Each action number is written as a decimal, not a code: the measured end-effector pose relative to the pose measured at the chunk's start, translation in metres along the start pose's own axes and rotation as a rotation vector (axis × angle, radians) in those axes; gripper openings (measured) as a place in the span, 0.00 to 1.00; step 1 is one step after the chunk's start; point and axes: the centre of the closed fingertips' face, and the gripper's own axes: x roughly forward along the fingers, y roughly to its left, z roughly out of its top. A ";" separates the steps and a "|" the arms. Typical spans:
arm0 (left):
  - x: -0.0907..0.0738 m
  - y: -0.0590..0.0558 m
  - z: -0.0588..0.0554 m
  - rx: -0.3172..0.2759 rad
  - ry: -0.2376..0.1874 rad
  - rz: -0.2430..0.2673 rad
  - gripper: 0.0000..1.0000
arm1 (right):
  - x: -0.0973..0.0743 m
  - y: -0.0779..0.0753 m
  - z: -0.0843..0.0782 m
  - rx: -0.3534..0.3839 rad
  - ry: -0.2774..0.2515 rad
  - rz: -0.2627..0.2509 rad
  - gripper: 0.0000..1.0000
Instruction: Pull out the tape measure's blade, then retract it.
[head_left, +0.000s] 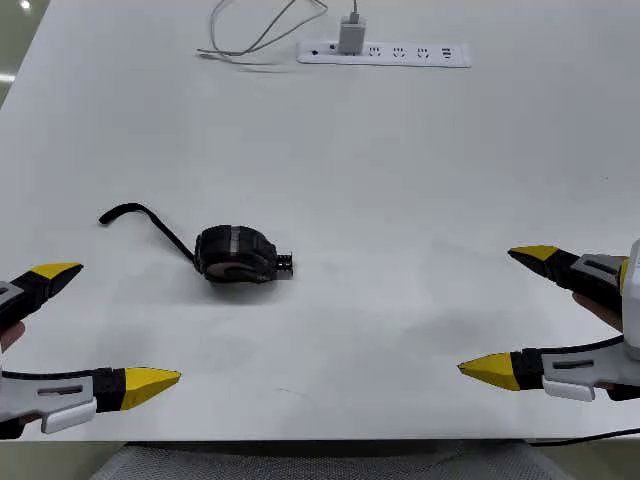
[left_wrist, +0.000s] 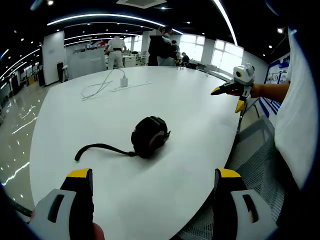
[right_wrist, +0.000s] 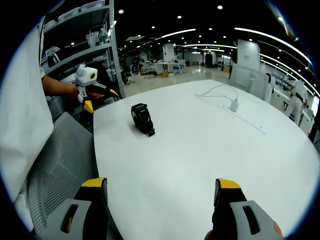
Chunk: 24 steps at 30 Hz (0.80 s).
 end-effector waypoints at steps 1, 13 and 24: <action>0.000 0.000 0.000 0.003 0.002 -0.001 0.99 | 0.000 0.000 0.000 -0.001 0.002 -0.001 0.87; 0.002 0.002 0.002 0.000 0.004 -0.008 0.99 | 0.002 -0.001 -0.003 -0.006 0.015 0.007 0.86; 0.006 0.008 0.006 0.011 -0.002 -0.017 0.99 | 0.000 -0.005 -0.001 0.009 0.002 -0.017 0.88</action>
